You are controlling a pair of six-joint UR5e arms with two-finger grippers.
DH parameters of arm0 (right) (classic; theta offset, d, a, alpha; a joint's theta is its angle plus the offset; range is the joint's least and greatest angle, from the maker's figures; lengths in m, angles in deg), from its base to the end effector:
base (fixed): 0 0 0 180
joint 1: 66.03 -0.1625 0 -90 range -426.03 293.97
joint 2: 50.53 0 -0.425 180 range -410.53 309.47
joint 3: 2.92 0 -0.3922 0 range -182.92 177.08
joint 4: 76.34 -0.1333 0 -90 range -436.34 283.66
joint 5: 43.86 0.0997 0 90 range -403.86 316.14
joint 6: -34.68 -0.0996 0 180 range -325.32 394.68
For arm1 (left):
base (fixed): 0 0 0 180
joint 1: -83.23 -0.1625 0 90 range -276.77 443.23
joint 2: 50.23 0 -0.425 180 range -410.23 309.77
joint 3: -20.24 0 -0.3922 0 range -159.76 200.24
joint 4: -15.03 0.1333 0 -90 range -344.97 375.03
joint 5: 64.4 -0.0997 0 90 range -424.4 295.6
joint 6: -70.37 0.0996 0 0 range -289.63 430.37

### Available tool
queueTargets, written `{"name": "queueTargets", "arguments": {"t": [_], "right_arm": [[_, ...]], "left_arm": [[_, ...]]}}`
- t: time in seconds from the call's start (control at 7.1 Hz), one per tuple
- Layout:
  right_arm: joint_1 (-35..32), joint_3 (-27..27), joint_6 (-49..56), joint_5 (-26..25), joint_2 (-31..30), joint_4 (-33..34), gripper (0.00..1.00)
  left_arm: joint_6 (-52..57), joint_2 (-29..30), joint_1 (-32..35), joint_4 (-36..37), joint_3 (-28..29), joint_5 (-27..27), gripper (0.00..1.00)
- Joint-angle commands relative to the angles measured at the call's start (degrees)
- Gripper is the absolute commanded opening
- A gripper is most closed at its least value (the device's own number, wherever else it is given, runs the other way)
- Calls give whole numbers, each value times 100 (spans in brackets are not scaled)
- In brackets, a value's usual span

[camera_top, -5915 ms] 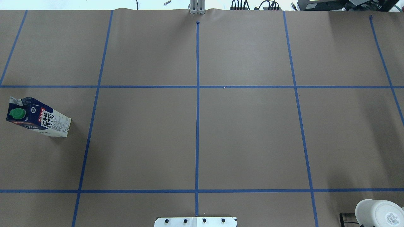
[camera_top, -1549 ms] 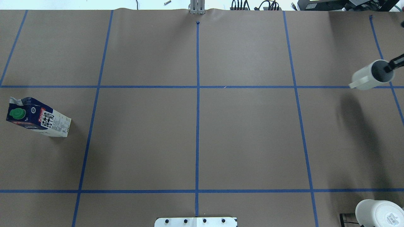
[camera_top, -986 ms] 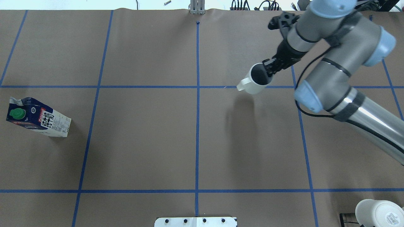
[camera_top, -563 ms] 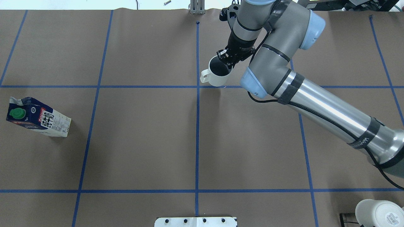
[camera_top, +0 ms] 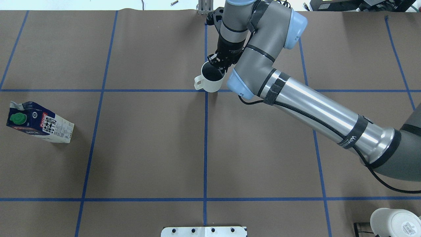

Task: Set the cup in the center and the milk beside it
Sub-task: 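Carry the mug with the right gripper to the table's center, then set the mug down, open the right gripper and withdraw it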

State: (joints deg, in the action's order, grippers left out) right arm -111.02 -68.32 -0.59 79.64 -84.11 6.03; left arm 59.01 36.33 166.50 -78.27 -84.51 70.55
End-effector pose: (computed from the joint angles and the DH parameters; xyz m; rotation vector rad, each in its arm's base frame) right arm -0.5225 -0.6331 0.1916 0.1499 -0.8634 -0.3602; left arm -0.0070 -0.4775 0.5529 0.1160 0.8081 0.0237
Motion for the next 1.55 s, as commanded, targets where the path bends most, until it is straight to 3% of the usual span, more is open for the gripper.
{"name": "queueTargets", "arguments": {"t": [0.0, 0.42, 0.56, 0.85, 1.13, 1.27, 1.41], "right_arm": [[43, 465, 38, 26, 158, -354, 0], [95, 599, 38, 26, 352, -336, 0], [139, 590, 12, 0, 361, -353, 99], [140, 547, 56, -9, 387, -345, 100], [-262, 241, -14, 374, 440, 65, 100], [-587, -318, -15, 603, 275, 738, 100], [-721, -1394, -23, 606, -484, 1354, 100]], "left_arm": [[-16, -25, 5, -4, -72, -4, 100], [-24, -25, 5, -4, -72, -4, 100], [-25, -25, 14, -4, -81, -4, 100], [-42, -25, 14, -4, -90, -13, 100], [-1098, 158, -38, 5, -298, -126, 100], [-1749, 194, -300, 22, -614, -188, 100], [-2617, 186, -720, 22, -1008, -223, 99]]}}
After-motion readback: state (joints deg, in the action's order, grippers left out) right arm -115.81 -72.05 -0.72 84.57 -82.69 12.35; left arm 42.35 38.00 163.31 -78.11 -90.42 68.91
